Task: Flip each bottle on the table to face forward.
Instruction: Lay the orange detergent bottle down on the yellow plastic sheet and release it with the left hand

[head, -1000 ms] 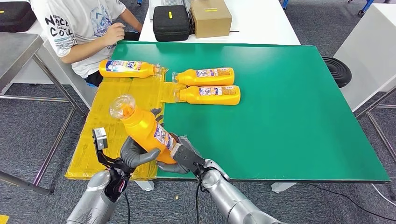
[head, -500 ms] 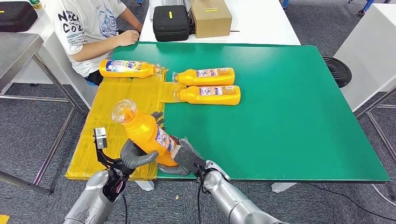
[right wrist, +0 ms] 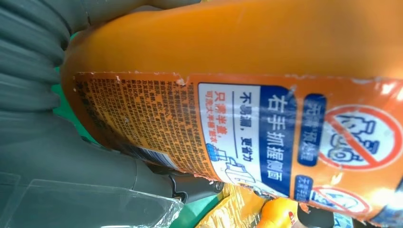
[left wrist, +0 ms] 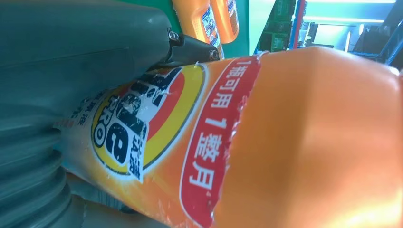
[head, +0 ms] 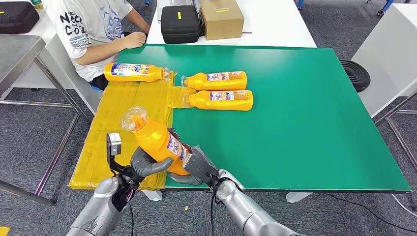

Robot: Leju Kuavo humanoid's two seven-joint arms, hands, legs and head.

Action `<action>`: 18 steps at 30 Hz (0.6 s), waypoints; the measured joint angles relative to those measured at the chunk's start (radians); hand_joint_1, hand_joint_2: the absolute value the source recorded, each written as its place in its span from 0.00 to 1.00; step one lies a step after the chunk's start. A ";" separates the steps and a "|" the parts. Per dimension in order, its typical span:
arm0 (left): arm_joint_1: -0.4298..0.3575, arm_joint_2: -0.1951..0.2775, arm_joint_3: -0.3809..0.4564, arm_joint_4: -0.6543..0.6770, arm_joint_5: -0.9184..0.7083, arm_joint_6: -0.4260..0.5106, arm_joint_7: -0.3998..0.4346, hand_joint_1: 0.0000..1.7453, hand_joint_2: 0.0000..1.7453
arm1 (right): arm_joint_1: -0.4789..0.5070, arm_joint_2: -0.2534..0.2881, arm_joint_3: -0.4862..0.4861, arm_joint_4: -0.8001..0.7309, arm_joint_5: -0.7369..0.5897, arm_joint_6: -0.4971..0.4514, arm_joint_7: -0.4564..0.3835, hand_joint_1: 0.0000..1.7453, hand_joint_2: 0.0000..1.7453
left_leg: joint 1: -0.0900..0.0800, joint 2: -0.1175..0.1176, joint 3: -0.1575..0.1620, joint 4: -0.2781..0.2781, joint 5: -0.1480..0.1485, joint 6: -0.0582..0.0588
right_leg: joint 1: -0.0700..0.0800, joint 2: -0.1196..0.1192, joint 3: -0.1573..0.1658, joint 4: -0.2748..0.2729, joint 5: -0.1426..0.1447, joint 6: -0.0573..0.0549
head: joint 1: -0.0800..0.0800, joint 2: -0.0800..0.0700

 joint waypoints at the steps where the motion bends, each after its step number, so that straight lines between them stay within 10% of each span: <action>1: -0.001 0.000 0.000 0.001 -0.002 0.000 -0.002 1.00 1.00 | 0.000 0.000 0.000 0.000 0.001 0.000 0.000 1.00 1.00 | 0.000 0.000 0.000 0.000 0.000 0.000 | 0.000 0.000 0.000 0.000 0.000 0.000 | 0.000 0.000; 6: -0.001 0.000 -0.002 0.002 -0.006 0.001 -0.011 1.00 1.00 | 0.001 0.000 0.000 0.001 0.004 0.000 0.001 1.00 1.00 | 0.000 0.000 0.000 0.000 0.000 0.000 | 0.000 0.000 0.000 0.000 0.000 0.000 | 0.000 0.000; 10: -0.001 0.000 -0.002 0.002 -0.004 0.000 -0.021 1.00 1.00 | 0.001 0.000 0.000 0.001 0.012 -0.001 0.006 0.01 1.00 | 0.000 0.000 0.000 0.000 0.000 0.000 | 0.000 0.000 0.000 0.000 0.000 0.000 | 0.000 0.000; 15: 0.001 0.000 -0.001 0.002 -0.006 0.000 -0.025 1.00 1.00 | 0.001 0.000 0.002 0.004 0.033 -0.024 0.039 0.00 1.00 | 0.000 0.000 0.000 0.000 0.000 0.000 | 0.000 0.000 0.000 0.000 0.000 0.000 | 0.000 0.000; 18: 0.001 0.000 -0.001 0.001 -0.007 -0.001 -0.027 1.00 1.00 | 0.001 0.000 0.002 0.007 0.037 -0.029 0.044 0.00 0.25 | 0.000 0.000 0.000 0.000 0.000 0.000 | 0.000 0.000 0.000 0.000 0.000 0.000 | 0.000 0.000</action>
